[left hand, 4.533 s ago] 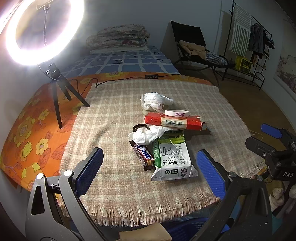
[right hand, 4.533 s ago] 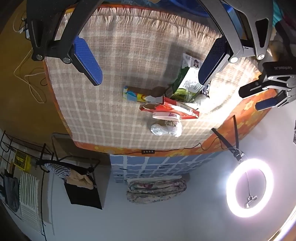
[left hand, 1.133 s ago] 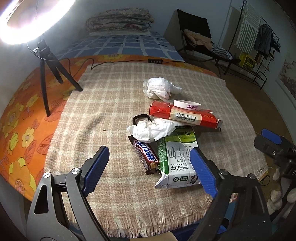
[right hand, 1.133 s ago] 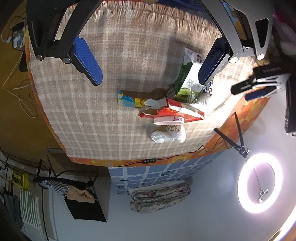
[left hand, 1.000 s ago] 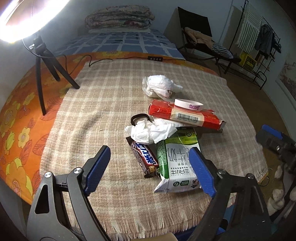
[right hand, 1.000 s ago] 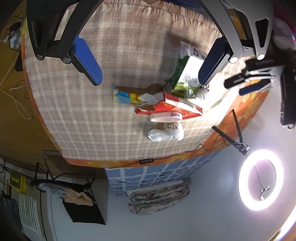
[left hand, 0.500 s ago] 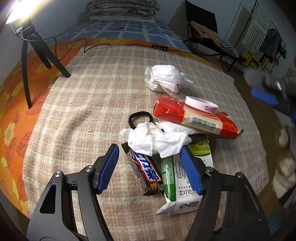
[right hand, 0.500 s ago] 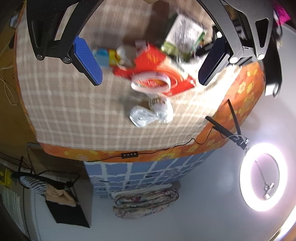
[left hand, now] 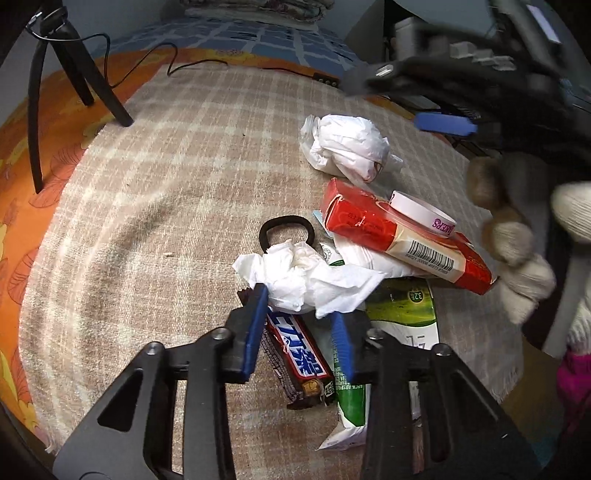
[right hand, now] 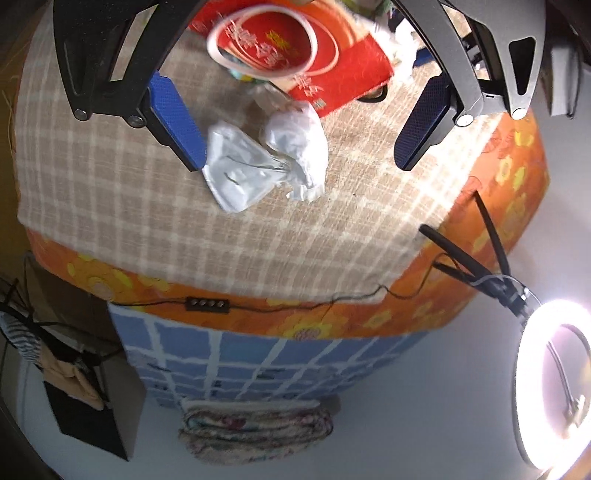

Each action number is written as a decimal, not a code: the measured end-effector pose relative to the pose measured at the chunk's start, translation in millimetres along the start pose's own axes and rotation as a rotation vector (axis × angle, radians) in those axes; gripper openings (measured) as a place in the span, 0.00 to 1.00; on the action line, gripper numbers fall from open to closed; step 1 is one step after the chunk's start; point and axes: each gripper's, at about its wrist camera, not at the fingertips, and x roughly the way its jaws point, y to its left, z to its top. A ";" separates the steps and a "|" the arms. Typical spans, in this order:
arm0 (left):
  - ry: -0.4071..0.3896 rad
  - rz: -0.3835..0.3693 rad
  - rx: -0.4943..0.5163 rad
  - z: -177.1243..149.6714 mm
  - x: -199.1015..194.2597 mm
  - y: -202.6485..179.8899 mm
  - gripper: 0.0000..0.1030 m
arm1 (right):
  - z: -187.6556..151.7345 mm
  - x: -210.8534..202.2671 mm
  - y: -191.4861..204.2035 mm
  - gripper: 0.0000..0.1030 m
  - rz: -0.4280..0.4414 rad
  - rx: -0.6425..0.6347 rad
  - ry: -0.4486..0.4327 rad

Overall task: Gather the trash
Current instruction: 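Grasp the crumpled white tissue with the left tool while the right tool grasps the white plastic bag, then carry the tissue and bag over the blue basket and open both tools, then grasp the Snickers bar with the left tool while the right tool grasps the white tape roll, then carry the Snickers bar and tape roll over the blue basket and release both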

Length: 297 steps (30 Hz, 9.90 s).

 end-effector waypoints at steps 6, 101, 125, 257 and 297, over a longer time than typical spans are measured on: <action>-0.018 0.004 0.016 -1.5 -5.4 1.4 0.16 | 1.2 30.4 2.9 0.85 -0.062 -0.027 0.087; 0.359 -0.086 0.457 -297.0 -53.8 -59.0 0.06 | -394.4 -127.8 60.0 0.09 0.042 0.073 0.226; 0.269 -0.060 0.403 -263.2 -62.9 -57.8 0.45 | -394.2 -119.8 30.1 0.42 0.034 0.154 0.250; 0.203 -0.076 0.243 -247.0 -75.9 -40.5 0.04 | -371.0 -159.7 66.1 0.01 0.090 0.033 0.119; 0.276 0.027 0.286 -272.0 -47.7 -34.6 0.45 | -421.4 -117.7 64.2 0.42 0.111 0.092 0.321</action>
